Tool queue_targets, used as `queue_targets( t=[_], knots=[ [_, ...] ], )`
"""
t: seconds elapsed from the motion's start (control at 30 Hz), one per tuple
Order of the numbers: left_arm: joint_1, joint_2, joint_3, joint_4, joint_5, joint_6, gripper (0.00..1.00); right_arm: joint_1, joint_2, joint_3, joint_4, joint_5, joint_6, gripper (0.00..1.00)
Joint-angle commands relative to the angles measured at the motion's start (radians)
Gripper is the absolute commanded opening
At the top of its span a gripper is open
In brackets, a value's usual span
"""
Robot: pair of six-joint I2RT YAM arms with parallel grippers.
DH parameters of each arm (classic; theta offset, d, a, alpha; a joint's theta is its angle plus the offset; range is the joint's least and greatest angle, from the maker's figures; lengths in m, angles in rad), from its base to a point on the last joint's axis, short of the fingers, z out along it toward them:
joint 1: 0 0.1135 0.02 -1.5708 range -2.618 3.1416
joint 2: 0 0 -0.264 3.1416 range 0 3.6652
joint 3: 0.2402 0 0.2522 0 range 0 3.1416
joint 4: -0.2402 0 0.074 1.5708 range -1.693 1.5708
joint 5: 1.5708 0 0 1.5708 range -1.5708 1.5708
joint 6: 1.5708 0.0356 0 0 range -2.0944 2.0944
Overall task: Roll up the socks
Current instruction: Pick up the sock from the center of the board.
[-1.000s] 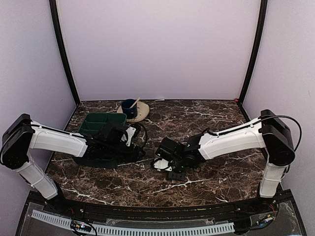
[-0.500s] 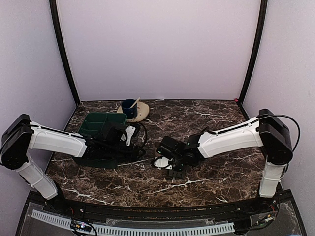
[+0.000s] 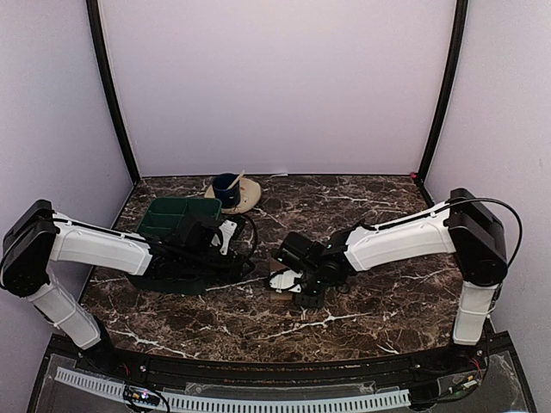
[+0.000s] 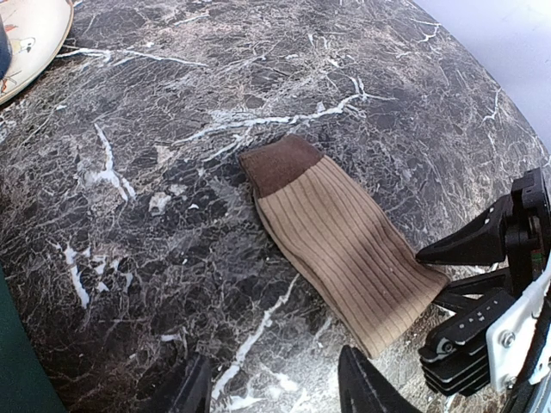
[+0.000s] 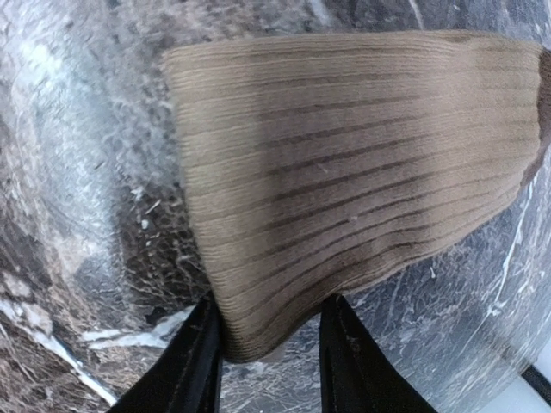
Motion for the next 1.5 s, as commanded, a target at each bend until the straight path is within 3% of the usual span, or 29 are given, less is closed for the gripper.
queue_targets(
  t=[0.0, 0.27, 0.6, 0.83, 1.17, 1.47],
  knots=[
    [-0.003, -0.003, -0.015, 0.019, -0.009, 0.007, 0.52, -0.007, 0.042, 0.021, -0.027, -0.050, -0.003, 0.29],
    [-0.003, -0.014, -0.022, 0.015, -0.015, 0.008, 0.52, -0.008, 0.043, 0.042, -0.052, -0.075, 0.017, 0.17],
    [-0.003, -0.036, -0.054, 0.031, 0.012, 0.005, 0.52, -0.012, 0.016, 0.075, -0.081, -0.209, 0.127, 0.15],
    [-0.014, -0.061, -0.140, 0.134, 0.073, 0.021, 0.53, -0.034, 0.013, 0.099, -0.075, -0.337, 0.199, 0.16],
    [-0.087, 0.017, -0.167, 0.225, 0.160, 0.111, 0.54, -0.080, 0.021, 0.097, -0.078, -0.440, 0.214, 0.16],
    [-0.153, 0.048, -0.165, 0.247, 0.154, 0.209, 0.56, -0.113, 0.021, 0.089, -0.073, -0.505, 0.204, 0.16]
  ],
)
